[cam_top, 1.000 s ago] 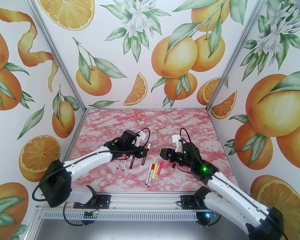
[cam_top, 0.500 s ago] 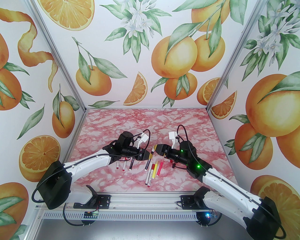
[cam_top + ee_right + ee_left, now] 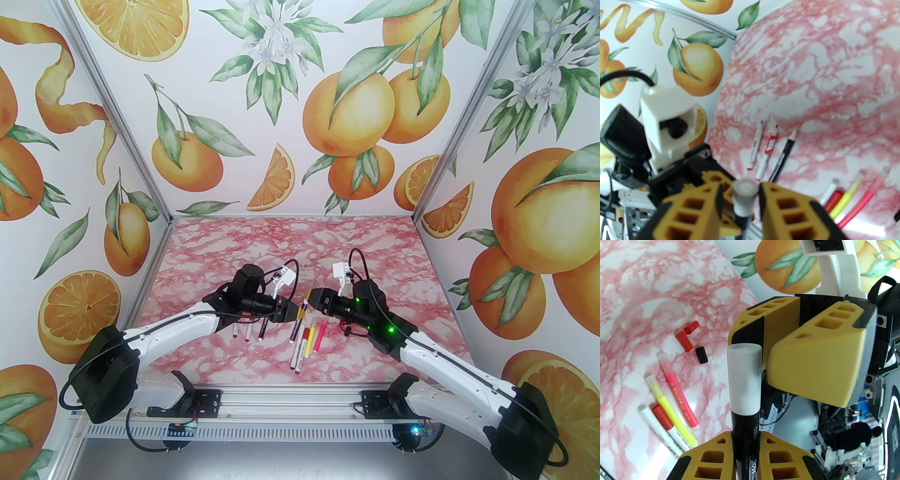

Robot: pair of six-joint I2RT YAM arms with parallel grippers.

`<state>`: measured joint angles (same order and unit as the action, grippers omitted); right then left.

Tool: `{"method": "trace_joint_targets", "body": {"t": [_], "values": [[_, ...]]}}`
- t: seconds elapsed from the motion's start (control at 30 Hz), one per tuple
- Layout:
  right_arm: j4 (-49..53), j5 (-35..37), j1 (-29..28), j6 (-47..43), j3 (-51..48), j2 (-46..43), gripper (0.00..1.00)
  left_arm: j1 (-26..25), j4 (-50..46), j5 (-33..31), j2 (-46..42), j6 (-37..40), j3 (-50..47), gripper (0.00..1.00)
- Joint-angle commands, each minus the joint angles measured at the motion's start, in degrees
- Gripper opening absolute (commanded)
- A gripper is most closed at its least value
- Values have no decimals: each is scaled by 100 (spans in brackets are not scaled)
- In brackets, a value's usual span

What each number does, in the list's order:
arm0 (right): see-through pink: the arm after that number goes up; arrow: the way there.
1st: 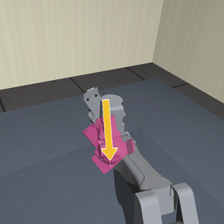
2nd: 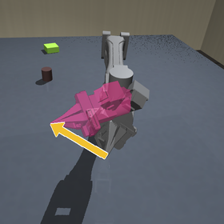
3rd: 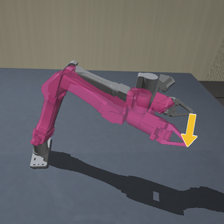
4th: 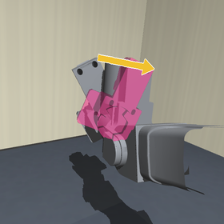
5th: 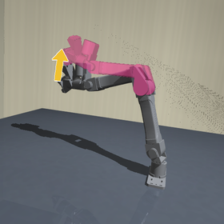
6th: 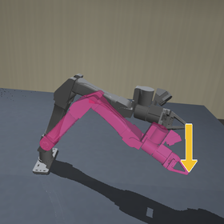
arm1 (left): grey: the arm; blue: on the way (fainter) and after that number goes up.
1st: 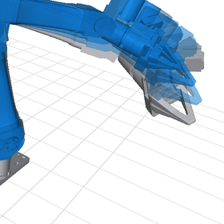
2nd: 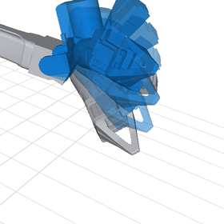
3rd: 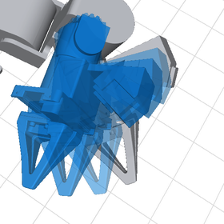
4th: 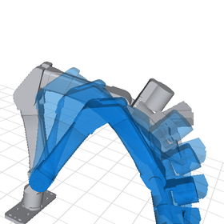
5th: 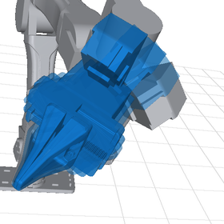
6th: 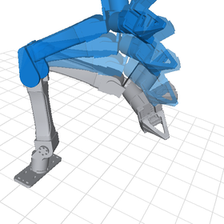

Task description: Open the pen caps

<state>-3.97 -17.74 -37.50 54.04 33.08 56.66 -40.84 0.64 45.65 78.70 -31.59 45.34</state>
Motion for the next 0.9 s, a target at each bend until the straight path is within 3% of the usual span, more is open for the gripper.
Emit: {"method": "trace_joint_targets", "body": {"t": [0.0,0.13,0.2,0.33,0.5,0.67,0.87], "values": [[-243,67,-45,9,166,11,30,-15,257,85,-87,-66,-40,18],[-246,42,-64,19,166,84,45,-27,300,87,-126,-104,-31,18],[-270,34,-76,19,162,106,48,-29,279,93,-135,-93,-32,18],[-289,41,-93,10,181,141,38,-26,283,93,-136,-100,-46,18],[-306,64,-95,10,183,185,37,-41,287,111,-147,-96,-28,18],[-306,131,-91,10,195,145,26,-65,260,128,-136,-83,-47,19],[-307,156,-91,17,175,117,22,-87,364,146,-126,-164,-26,33]]}}
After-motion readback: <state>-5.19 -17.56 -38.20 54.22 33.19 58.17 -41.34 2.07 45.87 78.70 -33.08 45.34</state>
